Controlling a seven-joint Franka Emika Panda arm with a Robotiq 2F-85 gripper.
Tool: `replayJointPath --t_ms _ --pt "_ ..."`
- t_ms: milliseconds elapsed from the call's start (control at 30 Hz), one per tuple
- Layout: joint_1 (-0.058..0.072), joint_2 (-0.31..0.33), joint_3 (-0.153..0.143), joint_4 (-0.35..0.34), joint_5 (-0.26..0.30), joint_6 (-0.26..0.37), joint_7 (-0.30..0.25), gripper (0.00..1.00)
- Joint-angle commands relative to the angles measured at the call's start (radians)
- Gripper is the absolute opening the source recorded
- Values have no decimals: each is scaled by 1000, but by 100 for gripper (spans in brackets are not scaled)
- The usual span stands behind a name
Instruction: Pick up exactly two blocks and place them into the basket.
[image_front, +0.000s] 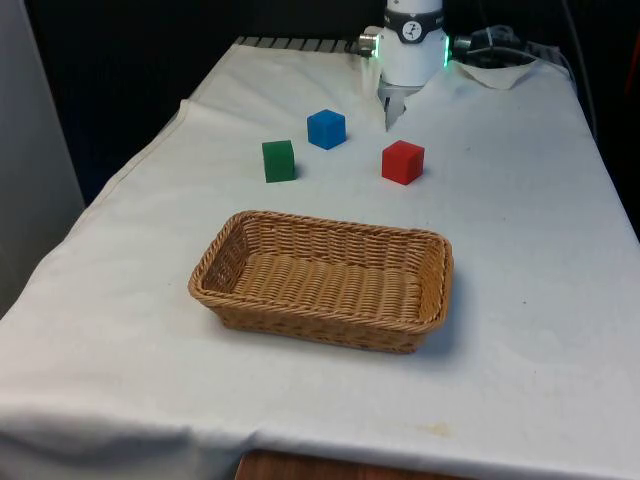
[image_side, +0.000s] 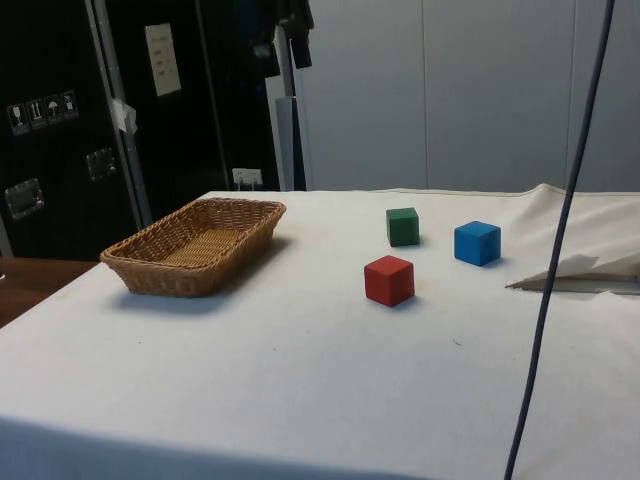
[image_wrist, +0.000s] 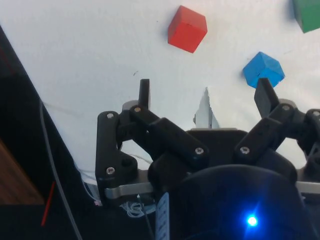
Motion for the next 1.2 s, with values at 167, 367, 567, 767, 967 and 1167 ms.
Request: replayJointPath --t_ms 167,367,567,767,967,1167 --pt "0 -62 6 -67 -27 31 20 100" --pt "-1 -113 10 -130 -39 65 23 100" --pt "-2 -163 12 -193 -50 103 26 100" --pt "0 -202 9 -247 -47 123 15 100" --pt "-6 -267 13 -355 -68 206 26 100" --pt "-11 -311 12 -446 -75 268 25 100"
